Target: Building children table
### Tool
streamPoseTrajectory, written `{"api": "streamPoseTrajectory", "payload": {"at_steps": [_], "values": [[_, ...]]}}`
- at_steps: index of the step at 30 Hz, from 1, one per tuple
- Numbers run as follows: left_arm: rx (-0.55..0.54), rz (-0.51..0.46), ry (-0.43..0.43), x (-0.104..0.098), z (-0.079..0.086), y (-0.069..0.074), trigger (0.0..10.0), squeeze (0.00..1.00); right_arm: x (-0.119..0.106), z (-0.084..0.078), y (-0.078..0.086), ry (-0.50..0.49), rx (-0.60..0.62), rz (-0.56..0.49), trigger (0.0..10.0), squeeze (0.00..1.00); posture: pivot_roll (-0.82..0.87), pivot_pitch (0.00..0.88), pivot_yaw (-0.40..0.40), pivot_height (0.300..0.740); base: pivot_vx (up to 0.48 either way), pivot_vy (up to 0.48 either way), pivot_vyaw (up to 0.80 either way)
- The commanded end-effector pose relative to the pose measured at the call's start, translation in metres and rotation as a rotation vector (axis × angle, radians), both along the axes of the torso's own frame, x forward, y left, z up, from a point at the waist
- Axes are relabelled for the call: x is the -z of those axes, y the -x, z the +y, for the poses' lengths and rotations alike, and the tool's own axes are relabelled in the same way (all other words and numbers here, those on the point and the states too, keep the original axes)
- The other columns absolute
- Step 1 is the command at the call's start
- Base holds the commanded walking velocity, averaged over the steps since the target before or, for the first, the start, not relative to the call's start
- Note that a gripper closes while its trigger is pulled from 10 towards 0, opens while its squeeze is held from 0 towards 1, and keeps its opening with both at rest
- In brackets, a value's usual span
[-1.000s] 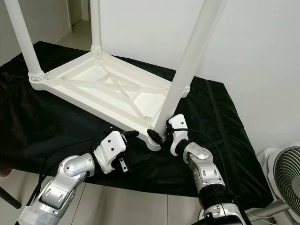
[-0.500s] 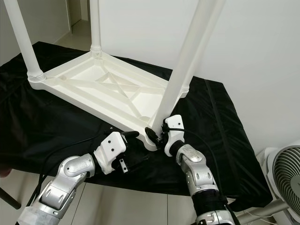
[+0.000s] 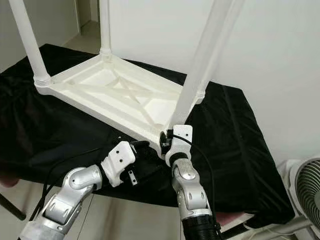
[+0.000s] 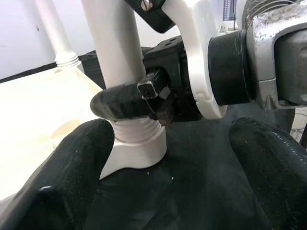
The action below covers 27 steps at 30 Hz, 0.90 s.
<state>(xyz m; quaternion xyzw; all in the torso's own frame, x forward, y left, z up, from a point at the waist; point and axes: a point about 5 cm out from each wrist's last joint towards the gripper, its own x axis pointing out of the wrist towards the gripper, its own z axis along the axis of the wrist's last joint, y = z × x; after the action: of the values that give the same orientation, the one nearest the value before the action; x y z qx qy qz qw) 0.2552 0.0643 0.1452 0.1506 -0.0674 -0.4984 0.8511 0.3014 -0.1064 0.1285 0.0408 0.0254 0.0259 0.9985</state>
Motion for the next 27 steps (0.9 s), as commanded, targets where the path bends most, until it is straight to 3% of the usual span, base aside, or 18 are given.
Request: {"api": "streamPoseTrajectory", "payload": {"at_steps": [1,5,6,14,15,18,19,20,21,23,27], "values": [[-0.035,-0.002,0.013,0.000,-0.003,0.000,10.0,0.00,0.004,-0.012,0.009,0.033,0.096,0.010,10.0,0.00,0.00,0.000,-0.159,0.740,0.000,0.000,0.00],[-0.035,-0.003,0.013,0.000,-0.003,0.000,10.0,0.00,0.001,-0.013,0.009,0.027,0.099,0.003,10.0,0.00,0.00,0.000,-0.159,0.740,0.000,0.000,0.00],[-0.037,-0.004,0.013,0.000,-0.003,0.000,10.0,0.00,-0.002,-0.014,0.009,0.017,0.103,-0.014,10.0,1.00,0.00,0.000,-0.162,0.740,0.000,0.000,0.00],[-0.039,-0.006,0.014,0.000,-0.003,-0.001,10.0,0.00,-0.010,-0.025,0.006,-0.019,0.061,-0.081,10.0,1.00,0.00,0.000,-0.165,0.740,0.000,0.000,0.00],[-0.038,-0.006,0.014,0.000,-0.004,-0.001,10.0,0.00,-0.008,-0.027,0.005,-0.018,-0.023,-0.085,10.0,1.00,0.01,0.000,-0.169,0.740,0.000,0.000,0.00],[-0.038,-0.007,0.014,0.000,-0.004,-0.002,10.0,0.00,-0.005,-0.028,0.005,-0.007,-0.071,-0.074,10.0,1.00,0.01,0.000,-0.171,0.740,0.000,0.000,0.00],[-0.039,-0.010,0.014,0.000,-0.004,-0.002,10.0,0.00,0.000,-0.029,0.006,0.007,-0.131,-0.063,10.0,0.00,0.01,0.000,-0.174,0.740,0.000,0.000,0.00],[-0.039,-0.010,0.014,0.000,-0.004,-0.002,10.0,0.00,0.000,-0.029,0.006,0.007,-0.131,-0.063,10.0,0.00,0.01,0.000,-0.174,0.740,0.000,0.000,0.00],[-0.043,-0.016,0.014,-0.001,-0.004,-0.004,10.0,0.00,0.012,-0.031,0.004,0.049,-0.304,-0.027,10.0,0.00,0.02,0.000,-0.173,0.740,0.000,0.000,0.00],[-0.043,-0.016,0.014,-0.001,-0.004,-0.004,10.0,0.00,0.012,-0.031,0.004,0.049,-0.304,-0.027,10.0,0.00,0.02,0.000,-0.173,0.740,0.000,0.000,0.00],[-0.042,-0.018,0.011,-0.001,-0.003,-0.005,10.0,0.00,0.016,-0.039,-0.002,0.113,-0.464,-0.014,10.0,0.00,0.02,0.000,-0.168,0.740,0.000,0.000,0.00]]}}
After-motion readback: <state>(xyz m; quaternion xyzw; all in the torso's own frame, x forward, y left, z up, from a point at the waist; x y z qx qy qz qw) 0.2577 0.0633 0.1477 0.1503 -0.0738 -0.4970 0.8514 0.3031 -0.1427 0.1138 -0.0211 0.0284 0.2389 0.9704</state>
